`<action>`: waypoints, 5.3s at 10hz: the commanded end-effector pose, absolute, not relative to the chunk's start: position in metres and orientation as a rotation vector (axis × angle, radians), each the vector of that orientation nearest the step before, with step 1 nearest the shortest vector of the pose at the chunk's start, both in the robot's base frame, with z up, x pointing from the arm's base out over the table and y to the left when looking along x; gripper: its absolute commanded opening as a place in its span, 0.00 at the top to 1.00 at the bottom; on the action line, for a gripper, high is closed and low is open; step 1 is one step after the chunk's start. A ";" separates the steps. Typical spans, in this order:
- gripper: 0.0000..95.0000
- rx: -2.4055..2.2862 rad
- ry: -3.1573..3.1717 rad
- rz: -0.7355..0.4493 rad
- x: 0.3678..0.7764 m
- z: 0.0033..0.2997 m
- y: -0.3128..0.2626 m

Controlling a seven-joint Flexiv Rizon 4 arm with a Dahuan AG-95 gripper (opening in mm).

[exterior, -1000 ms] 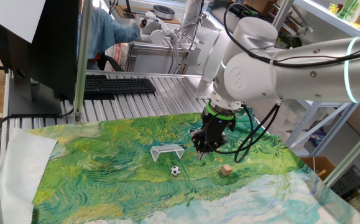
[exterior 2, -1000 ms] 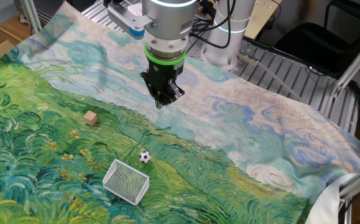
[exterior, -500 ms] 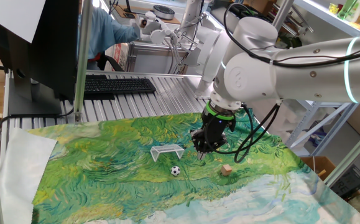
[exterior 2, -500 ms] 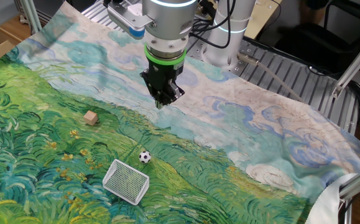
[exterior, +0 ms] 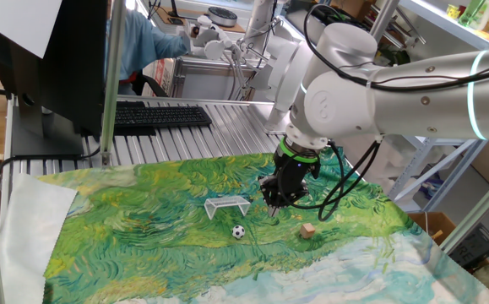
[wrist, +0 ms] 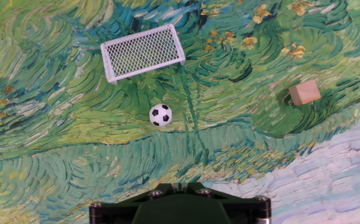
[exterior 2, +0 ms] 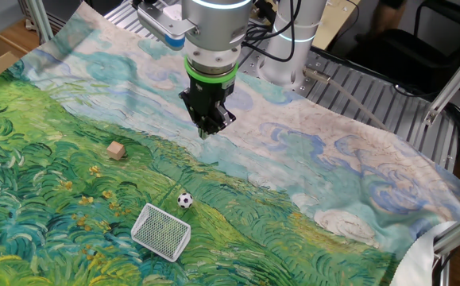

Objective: Pick up the small block on the left and move it to the right

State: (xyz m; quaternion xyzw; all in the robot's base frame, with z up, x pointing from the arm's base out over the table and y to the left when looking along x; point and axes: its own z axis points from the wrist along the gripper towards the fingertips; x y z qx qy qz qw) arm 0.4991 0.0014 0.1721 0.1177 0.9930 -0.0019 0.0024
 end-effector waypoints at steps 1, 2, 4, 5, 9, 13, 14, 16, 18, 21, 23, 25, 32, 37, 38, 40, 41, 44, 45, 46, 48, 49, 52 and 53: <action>1.00 0.368 3.115 -0.006 0.499 0.172 0.001; 1.00 0.367 3.115 -0.006 0.499 0.172 0.001; 1.00 0.365 3.116 -0.006 0.499 0.172 0.001; 1.00 0.363 3.116 -0.006 0.499 0.172 0.001; 1.00 0.359 3.117 -0.006 0.499 0.172 0.001; 1.00 0.294 3.125 -0.005 0.499 0.173 -0.004; 1.00 0.256 3.128 -0.006 0.498 0.172 -0.013; 1.00 0.201 3.131 -0.013 0.499 0.164 -0.032; 1.00 0.181 3.130 -0.029 0.499 0.160 -0.045; 1.00 0.147 3.131 -0.055 0.506 0.163 -0.050; 1.00 0.120 3.133 -0.060 0.512 0.165 -0.056; 1.00 0.075 3.135 -0.075 0.521 0.169 -0.067; 1.00 0.000 3.142 -0.101 0.535 0.177 -0.087; 1.00 0.106 3.137 -0.073 0.535 0.176 -0.087; 1.00 0.092 3.141 -0.071 0.535 0.176 -0.087; 1.00 0.092 3.140 -0.072 0.535 0.176 -0.087; 1.00 0.093 3.140 -0.070 0.535 0.176 -0.087; 1.00 0.086 3.140 -0.059 0.535 0.176 -0.087; 1.00 0.088 3.140 -0.060 0.535 0.176 -0.087; 1.00 0.092 3.140 -0.060 0.535 0.176 -0.087; 1.00 0.092 3.138 -0.058 0.535 0.176 -0.087; 1.00 0.100 3.134 -0.058 0.535 0.176 -0.087; 1.00 0.073 3.130 -0.074 0.535 0.176 -0.087; 1.00 0.059 3.136 -0.081 0.535 0.176 -0.087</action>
